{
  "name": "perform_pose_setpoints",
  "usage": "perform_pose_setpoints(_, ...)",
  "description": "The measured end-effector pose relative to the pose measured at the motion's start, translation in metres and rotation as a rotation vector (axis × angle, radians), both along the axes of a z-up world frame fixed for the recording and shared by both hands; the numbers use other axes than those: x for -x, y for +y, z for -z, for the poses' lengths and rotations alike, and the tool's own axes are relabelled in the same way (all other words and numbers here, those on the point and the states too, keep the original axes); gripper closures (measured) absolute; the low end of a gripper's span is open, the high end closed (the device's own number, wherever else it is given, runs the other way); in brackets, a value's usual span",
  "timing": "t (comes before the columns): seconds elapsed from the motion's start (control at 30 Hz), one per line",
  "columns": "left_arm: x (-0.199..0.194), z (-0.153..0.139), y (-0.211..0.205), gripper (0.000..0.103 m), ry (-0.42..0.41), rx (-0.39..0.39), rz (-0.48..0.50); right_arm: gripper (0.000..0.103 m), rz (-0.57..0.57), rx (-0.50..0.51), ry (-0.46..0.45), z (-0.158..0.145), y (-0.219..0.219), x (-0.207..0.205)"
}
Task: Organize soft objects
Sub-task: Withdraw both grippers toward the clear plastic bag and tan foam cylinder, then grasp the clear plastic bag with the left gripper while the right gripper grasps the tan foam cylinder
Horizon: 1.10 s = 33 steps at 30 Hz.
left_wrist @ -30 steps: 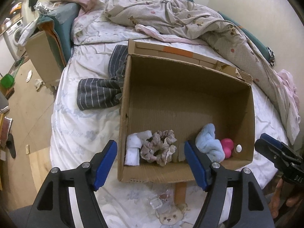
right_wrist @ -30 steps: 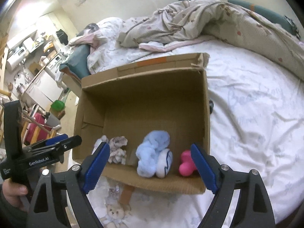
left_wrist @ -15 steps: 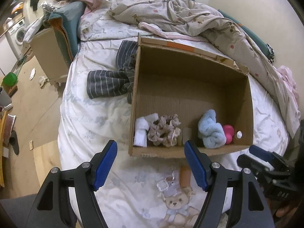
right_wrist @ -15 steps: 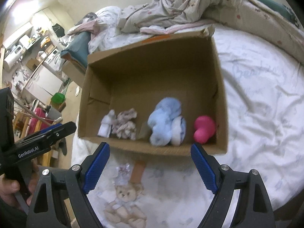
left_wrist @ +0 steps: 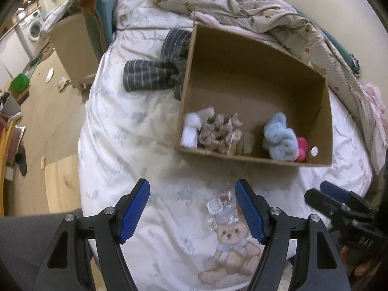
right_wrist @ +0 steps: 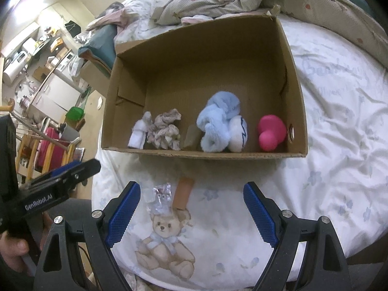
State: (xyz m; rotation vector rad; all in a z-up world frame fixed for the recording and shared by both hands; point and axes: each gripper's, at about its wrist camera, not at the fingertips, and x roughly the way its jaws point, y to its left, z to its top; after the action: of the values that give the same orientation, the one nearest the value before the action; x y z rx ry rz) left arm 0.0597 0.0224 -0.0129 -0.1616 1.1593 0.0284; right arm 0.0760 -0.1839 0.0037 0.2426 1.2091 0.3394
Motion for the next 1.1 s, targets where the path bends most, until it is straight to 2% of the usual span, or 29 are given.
perform_pose_setpoints(0.23,0.014,0.023,0.006,0.032,0.068,0.0,-0.049,0.011,0.026,-0.019,0.056,0.012,-0.007,0.004)
perform_pose_setpoints(0.4,0.009,0.054,0.004,0.033,0.166,0.048,-0.034,0.011,0.07,-0.072,0.134,0.027,-0.018,0.006)
perform_pose_setpoints(0.5,0.005,0.07,-0.004,0.034,0.209,0.07,-0.014,0.011,0.089,-0.084,0.149,0.029,-0.023,0.005)
perform_pose_setpoints(0.63,-0.002,0.083,-0.028,0.034,0.224,0.043,0.041,0.011,0.1,-0.108,0.157,0.029,-0.027,0.005)
perform_pose_setpoints(0.8,-0.016,0.099,-0.053,0.043,0.214,-0.02,0.094,0.011,0.11,-0.144,0.156,0.026,-0.032,0.004)
perform_pose_setpoints(0.87,-0.021,0.106,-0.057,0.054,0.223,-0.016,0.097,0.011,0.116,-0.158,0.157,0.026,-0.035,0.004)
perform_pose_setpoints(0.93,-0.022,0.109,-0.058,0.059,0.22,-0.015,0.092,0.011,0.122,-0.157,0.16,0.026,-0.037,0.004)
perform_pose_setpoints(1.1,-0.021,0.106,-0.056,0.08,0.219,0.023,0.103,0.011,0.12,-0.159,0.172,0.029,-0.037,0.002)
